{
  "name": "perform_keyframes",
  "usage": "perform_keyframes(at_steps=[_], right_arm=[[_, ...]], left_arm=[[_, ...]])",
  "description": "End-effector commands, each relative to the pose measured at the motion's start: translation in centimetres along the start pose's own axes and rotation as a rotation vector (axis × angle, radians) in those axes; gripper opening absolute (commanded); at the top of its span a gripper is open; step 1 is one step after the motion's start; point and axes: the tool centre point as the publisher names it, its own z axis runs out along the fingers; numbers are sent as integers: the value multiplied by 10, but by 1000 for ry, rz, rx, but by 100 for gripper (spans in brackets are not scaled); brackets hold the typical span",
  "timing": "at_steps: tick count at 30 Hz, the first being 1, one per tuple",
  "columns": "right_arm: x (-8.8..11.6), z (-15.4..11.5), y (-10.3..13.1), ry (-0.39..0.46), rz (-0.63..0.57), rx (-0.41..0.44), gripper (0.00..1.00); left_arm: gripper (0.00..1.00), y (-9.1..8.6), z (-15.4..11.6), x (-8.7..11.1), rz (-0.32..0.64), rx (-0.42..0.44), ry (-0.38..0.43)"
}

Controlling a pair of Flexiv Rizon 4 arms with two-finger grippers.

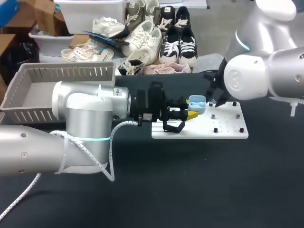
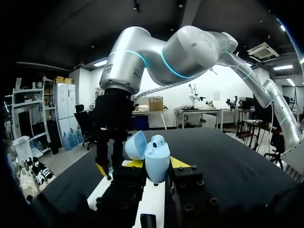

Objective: Pick up each earbud case from the left stands, insert the matching earbuds, close the lid, and place the case in the box.

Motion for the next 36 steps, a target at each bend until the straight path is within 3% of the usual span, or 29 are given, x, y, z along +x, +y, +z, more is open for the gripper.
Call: perform_keyframes(at_steps=[1, 20, 24, 26, 36], right_arm=[[-1, 0, 0, 2, 3, 4, 32], [-3, -1, -2, 1, 14, 6, 17], [-3, -2, -3, 2, 17, 10, 11], [-3, -2, -3, 4, 19, 13, 0], [0, -10, -4, -2, 26, 15, 0]], left_arm=[[0, 0, 0, 1, 1, 0, -3], [0, 0, 0, 1, 1, 0, -3], [0, 0, 0, 1, 1, 0, -3], [0, 0, 0, 1, 1, 0, -3], [0, 0, 0, 1, 1, 0, -3]])
